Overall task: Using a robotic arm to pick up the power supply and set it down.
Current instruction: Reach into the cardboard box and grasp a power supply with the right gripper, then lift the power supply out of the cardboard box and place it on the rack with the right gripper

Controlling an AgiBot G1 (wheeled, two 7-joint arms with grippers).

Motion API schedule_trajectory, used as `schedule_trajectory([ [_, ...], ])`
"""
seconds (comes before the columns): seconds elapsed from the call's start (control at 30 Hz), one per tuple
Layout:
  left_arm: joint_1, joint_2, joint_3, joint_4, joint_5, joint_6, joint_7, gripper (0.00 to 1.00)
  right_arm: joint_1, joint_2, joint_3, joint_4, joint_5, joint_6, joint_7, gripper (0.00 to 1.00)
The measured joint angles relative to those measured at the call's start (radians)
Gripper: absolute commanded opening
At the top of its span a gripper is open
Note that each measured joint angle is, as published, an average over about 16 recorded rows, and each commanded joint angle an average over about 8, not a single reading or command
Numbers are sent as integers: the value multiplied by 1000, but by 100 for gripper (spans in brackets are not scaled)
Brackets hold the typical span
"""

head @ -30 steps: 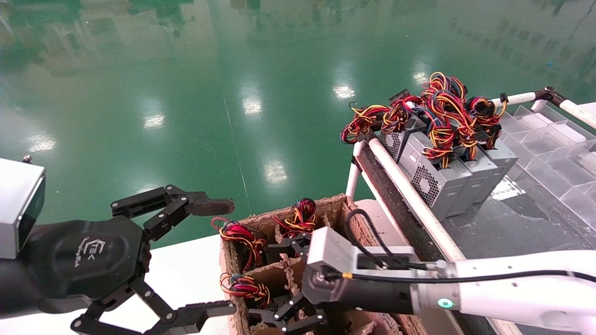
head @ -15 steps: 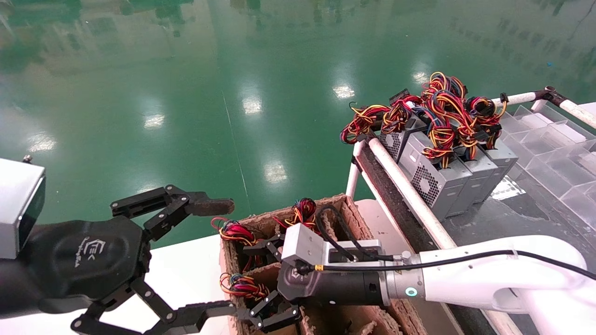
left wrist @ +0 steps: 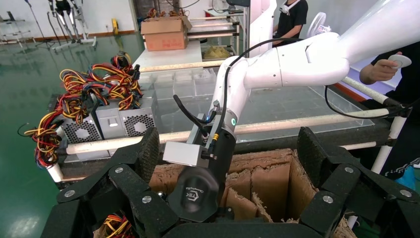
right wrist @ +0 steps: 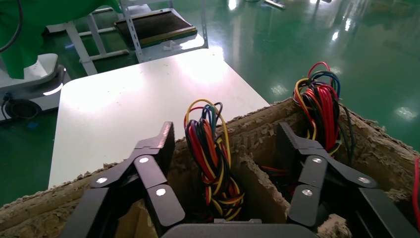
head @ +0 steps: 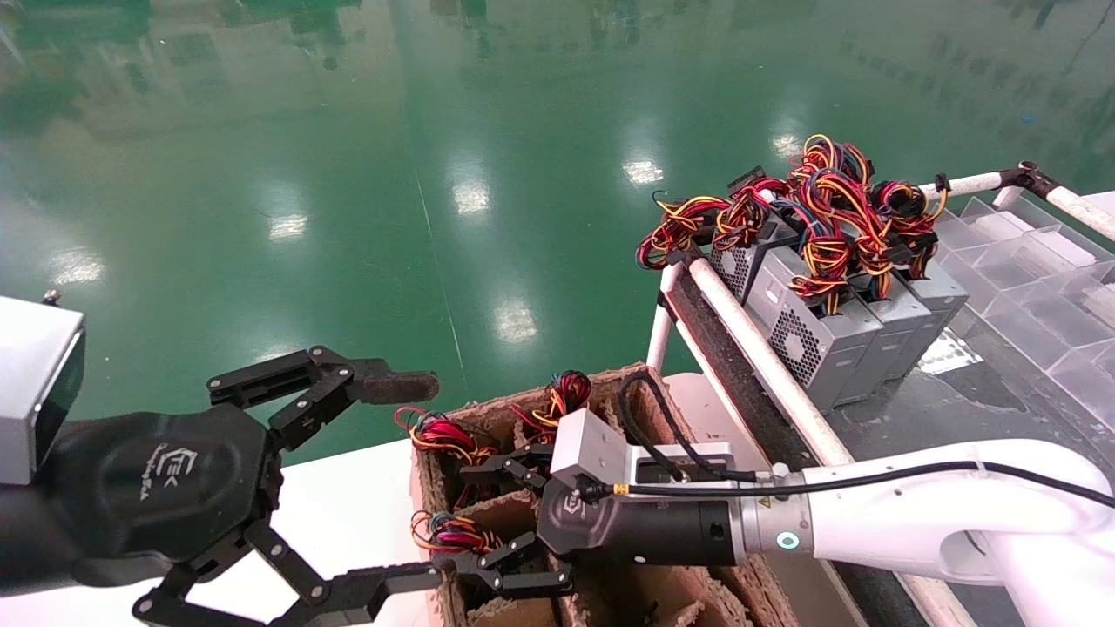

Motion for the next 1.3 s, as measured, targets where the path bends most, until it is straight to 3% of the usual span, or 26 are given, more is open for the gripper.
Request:
schedule_trajectory([
  [0.9,0,-1,1,0,-1,-1,1,100,8,18,27,-93,54,-84,-61,0],
  [1.3,0,-1,2,0,-1,-1,1,100,-1,75,90,-98,152,-132,-56,0],
])
